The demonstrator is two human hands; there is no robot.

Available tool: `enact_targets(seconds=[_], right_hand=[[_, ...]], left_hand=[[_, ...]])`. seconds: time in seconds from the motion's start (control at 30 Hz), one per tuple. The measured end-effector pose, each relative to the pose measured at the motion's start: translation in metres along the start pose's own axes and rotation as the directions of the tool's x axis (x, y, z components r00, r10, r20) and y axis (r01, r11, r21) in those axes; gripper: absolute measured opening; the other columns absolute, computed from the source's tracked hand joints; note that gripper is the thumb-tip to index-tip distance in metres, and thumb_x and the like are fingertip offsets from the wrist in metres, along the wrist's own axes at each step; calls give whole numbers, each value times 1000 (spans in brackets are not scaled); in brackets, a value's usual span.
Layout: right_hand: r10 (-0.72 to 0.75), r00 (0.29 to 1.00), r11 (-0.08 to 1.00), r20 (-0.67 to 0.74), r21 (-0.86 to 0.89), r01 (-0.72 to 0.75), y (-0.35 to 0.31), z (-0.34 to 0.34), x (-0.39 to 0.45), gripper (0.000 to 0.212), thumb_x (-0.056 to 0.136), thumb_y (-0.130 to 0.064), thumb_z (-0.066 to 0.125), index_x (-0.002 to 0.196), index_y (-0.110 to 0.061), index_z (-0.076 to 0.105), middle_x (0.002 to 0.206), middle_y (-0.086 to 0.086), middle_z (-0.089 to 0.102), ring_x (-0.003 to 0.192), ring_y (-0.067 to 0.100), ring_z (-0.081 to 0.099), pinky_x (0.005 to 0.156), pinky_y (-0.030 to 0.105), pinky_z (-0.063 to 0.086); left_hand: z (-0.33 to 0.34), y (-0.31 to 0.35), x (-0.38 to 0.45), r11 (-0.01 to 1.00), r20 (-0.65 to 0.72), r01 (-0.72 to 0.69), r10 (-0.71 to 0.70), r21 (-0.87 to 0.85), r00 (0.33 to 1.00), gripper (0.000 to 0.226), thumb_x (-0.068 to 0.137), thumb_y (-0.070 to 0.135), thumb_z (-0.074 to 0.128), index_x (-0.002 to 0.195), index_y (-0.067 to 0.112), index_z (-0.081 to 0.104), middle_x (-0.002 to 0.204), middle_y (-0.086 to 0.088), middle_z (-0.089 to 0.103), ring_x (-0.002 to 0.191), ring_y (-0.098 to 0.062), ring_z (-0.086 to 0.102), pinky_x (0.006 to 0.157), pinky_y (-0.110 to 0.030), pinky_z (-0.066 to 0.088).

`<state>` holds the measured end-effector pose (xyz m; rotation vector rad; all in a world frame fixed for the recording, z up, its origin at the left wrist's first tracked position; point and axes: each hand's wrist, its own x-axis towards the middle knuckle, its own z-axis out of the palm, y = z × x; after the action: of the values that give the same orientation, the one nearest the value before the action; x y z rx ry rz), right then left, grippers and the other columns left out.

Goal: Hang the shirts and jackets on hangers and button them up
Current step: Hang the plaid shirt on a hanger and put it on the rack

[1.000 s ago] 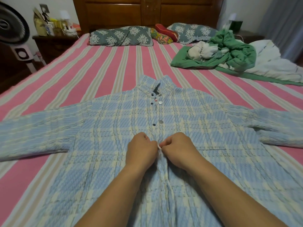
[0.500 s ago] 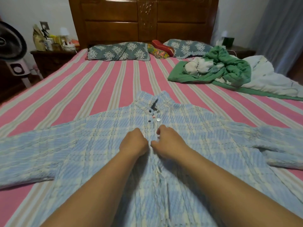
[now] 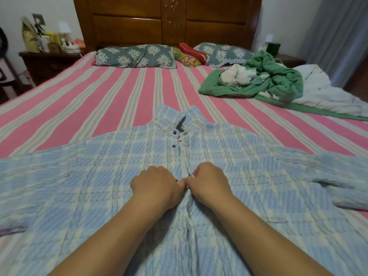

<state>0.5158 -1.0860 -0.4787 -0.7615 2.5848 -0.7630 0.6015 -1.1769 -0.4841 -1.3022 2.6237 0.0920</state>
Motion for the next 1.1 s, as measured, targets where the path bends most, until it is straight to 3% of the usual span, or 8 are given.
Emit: enact_targets(seconds=[0.17, 0.27, 0.4, 0.5, 0.63, 0.77, 0.93, 1.1], right_hand=[[-29, 997, 1000, -77, 3, 30, 4, 9, -4, 24, 89, -22, 58, 71, -18, 42, 66, 1, 44, 57, 20, 38, 52, 30, 27], [-36, 992, 998, -123, 48, 43, 5, 11, -10, 26, 89, -24, 56, 72, -19, 38, 66, -1, 38, 57, 19, 32, 53, 32, 23], [-16, 983, 996, -180, 88, 32, 5, 12, -13, 28, 95, -34, 52, 73, -20, 40, 66, -3, 41, 55, 18, 36, 51, 31, 26], [8, 960, 969, -281, 239, 62, 2, 11, -14, 25, 96, -35, 53, 76, -22, 45, 68, -3, 49, 56, 17, 42, 51, 33, 32], [-107, 924, 904, -367, 350, 244, -4, 15, -19, 24, 96, -28, 62, 75, -22, 54, 70, -3, 57, 62, 15, 52, 58, 36, 43], [-201, 948, 893, -249, 352, 282, 2, 26, -13, 19, 96, -28, 66, 79, -21, 73, 76, -8, 69, 74, 9, 64, 72, 38, 56], [-179, 971, 886, -158, 404, 229, 9, 31, -1, 14, 94, -32, 69, 86, -26, 79, 80, -13, 73, 79, 5, 68, 79, 40, 58], [-189, 970, 912, -152, 339, 231, 6, 32, 0, 15, 96, -33, 66, 89, -26, 77, 81, -12, 72, 79, 7, 67, 78, 40, 57]], left_hand=[[-20, -13, 5, 986, 63, -94, 103, -139, 993, 29, 99, 39, 55, 84, 14, 57, 85, -2, 60, 79, -22, 60, 65, -31, 45], [-33, -32, 14, 928, 46, -64, 86, -366, 995, 32, 94, 29, 62, 71, 11, 50, 71, -4, 53, 62, -19, 49, 53, -28, 34], [-36, -30, 8, 711, 2, -33, 48, -702, 999, 39, 92, 31, 73, 67, 12, 50, 56, -7, 51, 50, -21, 48, 51, -26, 38], [-4, -19, 7, 725, -69, -40, -10, -687, 998, 32, 89, 24, 71, 67, 13, 50, 61, -7, 52, 57, -22, 50, 55, -30, 37], [18, -11, -3, 575, -139, -17, -168, -818, 976, 23, 95, 25, 62, 77, 12, 65, 69, -4, 64, 65, -21, 59, 53, -30, 36], [24, -1, -12, 605, -198, 2, -265, -797, 944, 24, 100, 35, 57, 81, 22, 66, 70, 5, 63, 64, -13, 57, 51, -28, 34], [22, -5, -10, 553, -162, -16, -215, -833, 963, 20, 98, 39, 61, 93, 25, 74, 80, 7, 71, 76, -15, 66, 59, -29, 45], [17, -11, -8, 367, -70, 7, -196, -930, 978, 16, 93, 30, 68, 79, 25, 75, 73, 6, 74, 74, -18, 70, 74, -41, 60]])
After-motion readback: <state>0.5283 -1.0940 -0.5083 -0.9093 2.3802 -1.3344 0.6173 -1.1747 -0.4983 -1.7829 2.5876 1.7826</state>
